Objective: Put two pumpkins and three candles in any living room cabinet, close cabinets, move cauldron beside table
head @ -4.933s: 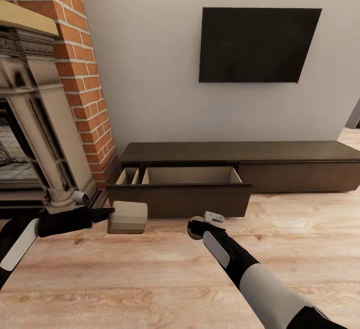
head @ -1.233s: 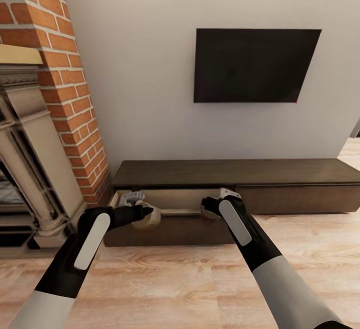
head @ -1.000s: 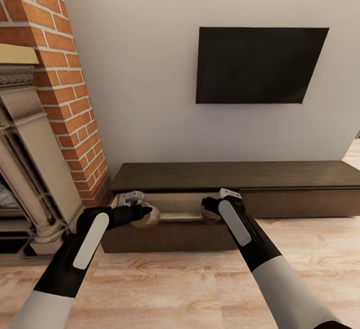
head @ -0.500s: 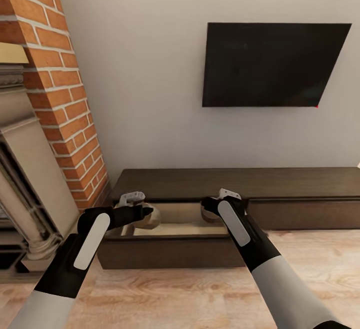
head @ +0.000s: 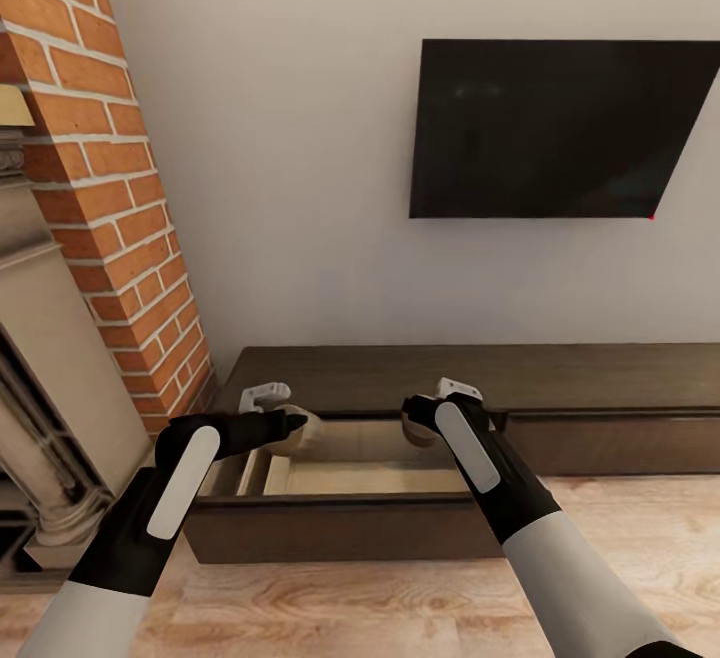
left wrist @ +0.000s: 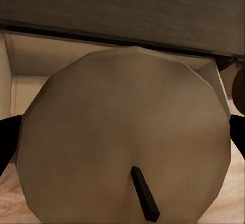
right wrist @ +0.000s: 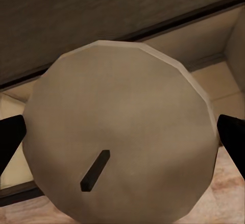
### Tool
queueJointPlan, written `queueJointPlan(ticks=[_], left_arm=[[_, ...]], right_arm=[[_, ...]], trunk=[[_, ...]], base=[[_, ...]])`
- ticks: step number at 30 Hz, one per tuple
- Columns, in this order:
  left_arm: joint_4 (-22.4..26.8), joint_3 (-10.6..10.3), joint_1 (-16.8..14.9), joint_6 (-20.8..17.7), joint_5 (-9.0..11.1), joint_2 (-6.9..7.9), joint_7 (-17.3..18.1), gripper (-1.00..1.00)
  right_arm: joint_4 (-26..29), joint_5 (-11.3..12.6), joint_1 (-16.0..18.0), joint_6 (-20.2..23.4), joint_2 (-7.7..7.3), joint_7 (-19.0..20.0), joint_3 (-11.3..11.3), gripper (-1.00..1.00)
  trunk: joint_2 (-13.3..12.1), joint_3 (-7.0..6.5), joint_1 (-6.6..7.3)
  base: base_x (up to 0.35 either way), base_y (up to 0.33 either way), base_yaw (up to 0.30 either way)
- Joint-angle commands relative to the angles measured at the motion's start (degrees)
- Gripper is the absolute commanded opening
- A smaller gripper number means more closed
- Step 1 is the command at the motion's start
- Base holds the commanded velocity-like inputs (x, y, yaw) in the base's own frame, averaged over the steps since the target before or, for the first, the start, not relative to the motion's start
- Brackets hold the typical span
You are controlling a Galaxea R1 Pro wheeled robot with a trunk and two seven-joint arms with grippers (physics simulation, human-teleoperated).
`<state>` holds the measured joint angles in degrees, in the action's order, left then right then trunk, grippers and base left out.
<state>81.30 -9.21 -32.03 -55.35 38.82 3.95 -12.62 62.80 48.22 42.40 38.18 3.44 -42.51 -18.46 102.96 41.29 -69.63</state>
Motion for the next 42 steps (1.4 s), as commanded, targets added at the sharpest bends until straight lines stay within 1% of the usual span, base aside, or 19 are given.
queueJointPlan(ticks=[1, 10, 15, 17, 18, 21, 23, 24, 28, 30, 32, 34, 37, 39, 40, 42], left_arm=[[0.1, -0.1, 0.0, -0.1, 0.6, 0.00, -0.6, -1.00], [-0.1, -0.2, 0.0, -0.1, 0.6, 0.16, -0.6, -1.00], [0.0, -0.1, 0.0, -0.1, 0.6, 0.21, -0.6, -1.00], [0.0, -0.1, 0.0, -0.1, 0.6, 0.14, -0.6, -1.00], [-0.1, -0.1, 0.0, -0.1, 0.6, 0.11, -0.7, -1.00], [-0.1, -0.1, 0.0, -0.1, 0.3, 0.02, -0.7, -1.00], [-0.2, -0.2, 0.0, -0.1, 0.2, -0.07, -0.7, -1.00], [-1.1, -0.1, 0.0, -0.1, 0.2, -0.16, -0.8, -1.00], [-4.6, -0.1, 0.0, 0.0, -0.1, -0.46, -0.9, -1.00], [-5.0, -0.1, 0.0, 0.4, -0.1, -0.52, -0.9, -1.00], [-5.4, -0.2, 0.0, 1.6, -0.2, -0.69, -0.9, -1.00], [-6.4, -0.3, -0.1, 3.1, -0.2, -0.86, -0.9, -1.00], [-7.1, -0.3, -0.1, 3.7, -0.8, -1.41, -0.9, -1.00], [-7.5, -0.4, -0.1, 4.1, -1.8, -1.95, -0.9, -1.00], [-7.9, -0.3, -0.1, 4.8, -2.5, -2.10, -0.9, -1.00], [-8.1, -0.4, -0.1, 5.7, -2.9, -2.40, -0.8, -1.00]], right_arm=[[0.0, 0.5, 0.1, 0.1, -0.01, -0.6, -0.1, -1.00], [-0.8, 0.5, 0.1, 0.1, -0.01, -0.6, -0.1, -1.00], [-1.3, -0.1, 0.1, 0.0, 0.02, -0.6, -1.1, -1.00], [-2.9, -0.2, 0.1, -0.5, 0.10, -0.6, -1.2, -1.00], [-4.9, -0.4, 0.1, -1.4, 0.13, -0.6, -1.6, -1.00], [-11.1, -1.7, 0.1, -3.6, 0.27, -0.6, -4.1, -1.00], [-13.9, -2.1, 0.2, -4.8, 0.31, -0.3, -5.2, -1.00], [-14.9, -2.3, 0.3, -5.4, 0.33, 0.4, -5.5, -1.00], [-16.5, -2.5, 0.3, -6.0, 0.34, 2.2, -5.9, -1.00], [-16.7, -2.5, 0.3, -6.1, 0.34, 2.4, -5.9, -1.00], [-16.8, -2.6, 0.3, -6.7, 0.34, 2.6, -5.9, -1.00], [-16.9, -2.6, 0.3, -8.5, 0.34, 3.1, -6.0, -1.00], [-17.0, -2.8, 0.3, -9.6, 0.34, 5.0, -6.1, -1.00], [-17.1, -3.9, 0.3, -10.0, 0.35, 5.9, -6.1, -1.00], [-17.1, -4.8, 0.3, -10.1, 0.39, 6.2, -6.1, -1.00], [-17.0, -5.7, 0.3, -10.3, 0.41, 6.4, -6.1, -1.00]], trunk=[[0.0, 0.06, 0.00], [0.0, 0.06, 0.00], [0.0, 0.06, 0.00], [0.0, 0.06, 0.00], [0.0, 0.06, 0.00], [0.0, 0.06, 0.00], [0.0, 0.06, 0.00], [0.0, 0.06, 0.00], [0.0, 0.06, 0.00], [0.0, 0.06, 0.00], [0.0, 0.06, 0.00], [0.0, 0.06, 0.00], [0.0, 0.06, 0.00], [0.0, 0.06, 0.00], [0.0, 0.06, 0.00], [0.0, 0.06, 0.00]], base=[[0.011, 0.015, 0.000], [0.067, 0.113, 0.000], [0.166, -0.035, 0.000], [0.041, -0.015, 0.000], [0.016, -0.006, 0.000], [0.007, -0.003, 0.000], [0.002, -0.001, 0.000], [0.000, 0.000, 0.000], [0.000, 0.000, 0.000], [0.000, 0.000, 0.000], [0.000, 0.000, 0.000], [0.000, 0.000, 0.000], [0.000, 0.000, 0.000], [0.000, 0.000, 0.000], [0.000, 0.000, 0.000], [0.000, 0.000, 0.000]])
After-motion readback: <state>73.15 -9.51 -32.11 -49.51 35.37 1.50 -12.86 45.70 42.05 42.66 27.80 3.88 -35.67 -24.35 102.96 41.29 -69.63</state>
